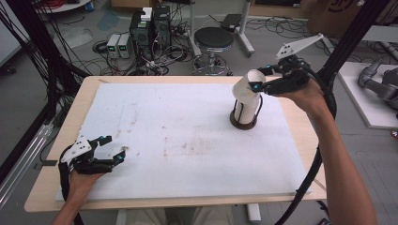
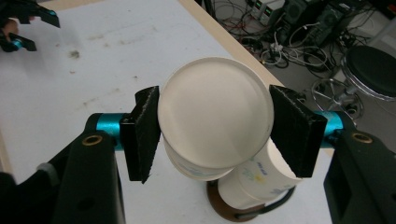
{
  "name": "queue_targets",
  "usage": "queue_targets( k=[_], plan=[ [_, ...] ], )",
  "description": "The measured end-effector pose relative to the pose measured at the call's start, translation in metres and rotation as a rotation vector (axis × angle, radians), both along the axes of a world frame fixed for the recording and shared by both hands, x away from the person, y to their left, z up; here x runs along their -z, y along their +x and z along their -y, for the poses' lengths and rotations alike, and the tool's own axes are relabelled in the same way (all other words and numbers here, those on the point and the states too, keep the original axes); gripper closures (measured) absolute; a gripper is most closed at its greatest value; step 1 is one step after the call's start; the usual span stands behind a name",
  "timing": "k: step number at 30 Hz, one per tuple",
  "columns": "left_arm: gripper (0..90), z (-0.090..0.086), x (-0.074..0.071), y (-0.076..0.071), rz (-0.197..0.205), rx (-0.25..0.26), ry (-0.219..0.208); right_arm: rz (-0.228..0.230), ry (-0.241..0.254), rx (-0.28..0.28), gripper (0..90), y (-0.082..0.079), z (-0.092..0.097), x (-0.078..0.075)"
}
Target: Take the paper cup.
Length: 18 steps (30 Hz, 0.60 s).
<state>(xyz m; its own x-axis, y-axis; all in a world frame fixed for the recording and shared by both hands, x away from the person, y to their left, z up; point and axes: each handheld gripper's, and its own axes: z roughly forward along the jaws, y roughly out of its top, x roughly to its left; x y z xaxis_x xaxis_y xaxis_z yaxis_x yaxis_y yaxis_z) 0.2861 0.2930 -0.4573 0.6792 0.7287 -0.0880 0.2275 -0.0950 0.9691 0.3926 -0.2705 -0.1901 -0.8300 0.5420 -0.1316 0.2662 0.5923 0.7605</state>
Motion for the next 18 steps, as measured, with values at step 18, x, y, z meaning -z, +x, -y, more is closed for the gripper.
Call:
queue_targets(
  k=[18],
  plan=[
    [12.4, -0.001, 0.000, 0.001, -0.002, 0.001, -0.006, 0.037, 0.103, -0.066, 38.1, -0.037, -0.016, 0.021]
  ],
)
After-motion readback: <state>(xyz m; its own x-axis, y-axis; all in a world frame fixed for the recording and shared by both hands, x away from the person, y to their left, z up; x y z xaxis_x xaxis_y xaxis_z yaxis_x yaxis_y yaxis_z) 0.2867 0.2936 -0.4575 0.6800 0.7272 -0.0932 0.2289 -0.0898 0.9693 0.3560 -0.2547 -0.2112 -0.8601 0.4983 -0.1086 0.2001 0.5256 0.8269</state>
